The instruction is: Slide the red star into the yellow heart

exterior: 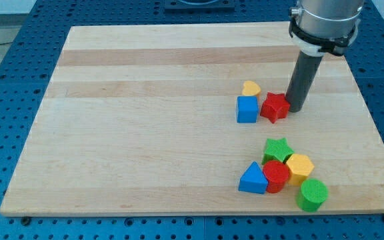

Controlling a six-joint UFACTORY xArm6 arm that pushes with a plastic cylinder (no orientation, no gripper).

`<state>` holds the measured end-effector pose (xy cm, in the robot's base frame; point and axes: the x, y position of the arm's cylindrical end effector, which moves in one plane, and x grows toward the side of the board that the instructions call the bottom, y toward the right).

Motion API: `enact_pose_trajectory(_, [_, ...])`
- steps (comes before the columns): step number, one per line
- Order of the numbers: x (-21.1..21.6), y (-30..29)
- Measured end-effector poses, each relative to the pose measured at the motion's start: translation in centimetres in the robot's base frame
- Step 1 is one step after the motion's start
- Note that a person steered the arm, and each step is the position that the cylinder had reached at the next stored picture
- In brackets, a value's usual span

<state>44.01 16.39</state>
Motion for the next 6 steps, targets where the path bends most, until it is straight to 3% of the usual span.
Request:
enact_pose_trajectory(2, [3.1,1.4])
enact_pose_trajectory(6, [1.5,-0.8])
